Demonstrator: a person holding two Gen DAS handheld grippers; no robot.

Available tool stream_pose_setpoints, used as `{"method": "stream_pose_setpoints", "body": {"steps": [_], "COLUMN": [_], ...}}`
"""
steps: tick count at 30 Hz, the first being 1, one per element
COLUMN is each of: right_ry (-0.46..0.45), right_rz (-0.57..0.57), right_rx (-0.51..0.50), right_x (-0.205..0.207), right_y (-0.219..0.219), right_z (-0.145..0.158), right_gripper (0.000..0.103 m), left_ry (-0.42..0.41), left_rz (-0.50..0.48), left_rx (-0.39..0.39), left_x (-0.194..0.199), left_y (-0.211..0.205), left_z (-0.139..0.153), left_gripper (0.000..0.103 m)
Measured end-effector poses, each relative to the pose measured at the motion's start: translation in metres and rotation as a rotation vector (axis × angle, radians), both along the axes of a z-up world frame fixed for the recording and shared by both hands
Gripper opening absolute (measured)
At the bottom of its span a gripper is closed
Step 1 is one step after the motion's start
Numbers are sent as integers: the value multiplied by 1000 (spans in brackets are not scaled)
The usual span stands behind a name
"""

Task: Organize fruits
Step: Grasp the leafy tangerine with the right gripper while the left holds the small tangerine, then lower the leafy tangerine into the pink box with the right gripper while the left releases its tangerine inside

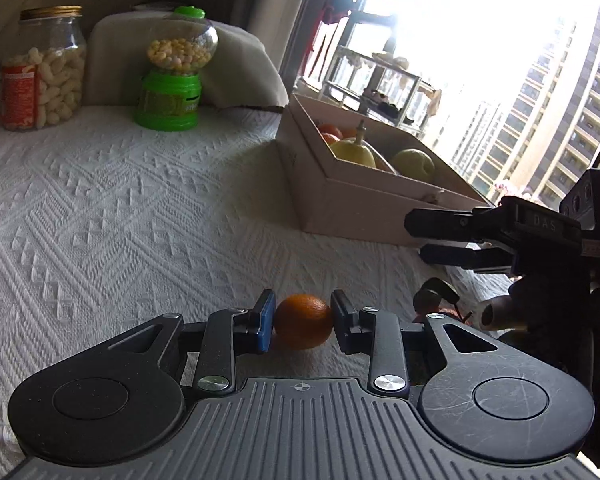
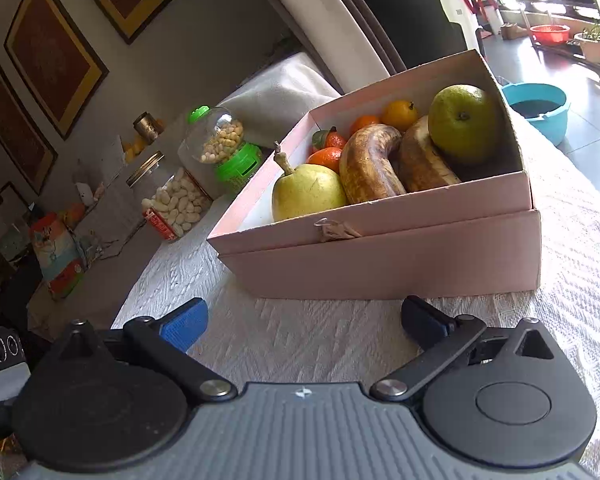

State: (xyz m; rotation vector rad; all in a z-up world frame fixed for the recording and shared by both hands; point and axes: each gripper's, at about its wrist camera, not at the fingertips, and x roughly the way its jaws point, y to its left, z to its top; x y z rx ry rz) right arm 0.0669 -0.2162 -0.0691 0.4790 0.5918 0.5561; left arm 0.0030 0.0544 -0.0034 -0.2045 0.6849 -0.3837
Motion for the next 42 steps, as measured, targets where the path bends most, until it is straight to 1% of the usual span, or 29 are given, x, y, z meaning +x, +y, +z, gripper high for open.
{"method": "stream_pose_setpoints", "body": {"steps": [1, 3, 5, 6, 8, 9, 11, 13, 15, 16, 18, 19, 20, 21, 23, 26, 30, 32, 33, 35, 36, 37, 39, 40, 42], "right_ry": [-2, 2, -7, -50, -165, -200, -239, -232, -201, -193, -195, -197, -196, -201, -221, -248, -285, -291, -286, -263, -246, -226, -189, -178, -166], "right_rz": [9, 54, 59, 55, 61, 73, 101, 121, 138, 140, 142, 148, 155, 158, 144, 101, -42, -107, -117, -122, -117, -107, -83, -76, -64], "right_rx": [-16, -87, -168, -206, -291, -328, -402, -459, -485, -497, -520, -528, -537, -553, -561, -519, -484, -456, -441, -420, -413, -406, -396, -393, -391], "right_x": [0, 1, -8, -19, -48, -61, -82, -94, -97, -97, -98, -99, -100, -103, -110, -120, -123, -124, -122, -120, -119, -117, -112, -110, -109], "right_y": [2, 9, 16, 19, 28, 33, 44, 54, 60, 63, 67, 69, 71, 73, 69, 45, 5, -14, -19, -23, -22, -21, -15, -13, -8], "right_z": [1, 7, 17, 23, 35, 39, 40, 35, 28, 24, 19, 17, 17, 17, 22, 38, 65, 71, 71, 64, 59, 52, 41, 37, 32], "right_gripper": [103, 103, 96, 96, 96, 96, 96, 95, 87, 80, 71, 56, 46, 46, 46, 46, 46, 46, 46, 46, 46, 46, 46, 46, 46], "left_ry": [-3, 4, 17, 27, 38, 40, 41, 39, 32, 26, 5, -4, -16, -31, -66, -100, -159, -148, -129, -101, -85, -70, -50, -42, -8], "left_rz": [1, 8, 16, 24, 33, 37, 32, 18, 4, -8, -36, -48, -60, -74, -94, -101, -63, -73, -97, -145, -157, -161, -149, -147, -156], "left_rx": [14, 38, 38, 28, 9, 4, 2, 1, 6, 13, 36, 46, 58, 67, 67, 26, 9, 27, 60, 151, 214, 267, 352, 374, 380], "left_x": [-4, -11, -13, -14, -14, -14, -14, -15, -19, -21, -27, -29, -32, -34, -37, -32, -26, -25, -24, -28, -31, -33, -33, -31, -26], "left_y": [-1, 2, 7, 11, 17, 18, 20, 17, 14, 12, 6, 4, 1, -2, -6, -5, 5, 7, 6, -3, -10, -17, -28, -32, -37], "left_z": [0, 2, 3, 4, 5, 5, 7, 10, 15, 17, 24, 27, 30, 34, 43, 61, 84, 87, 85, 79, 73, 66, 54, 50, 42], "left_gripper": [35, 35, 35, 35, 35, 35, 35, 35, 34, 33, 30, 30, 30, 30, 28, 25, 25, 27, 27, 27, 28, 31, 31, 31, 31]}}
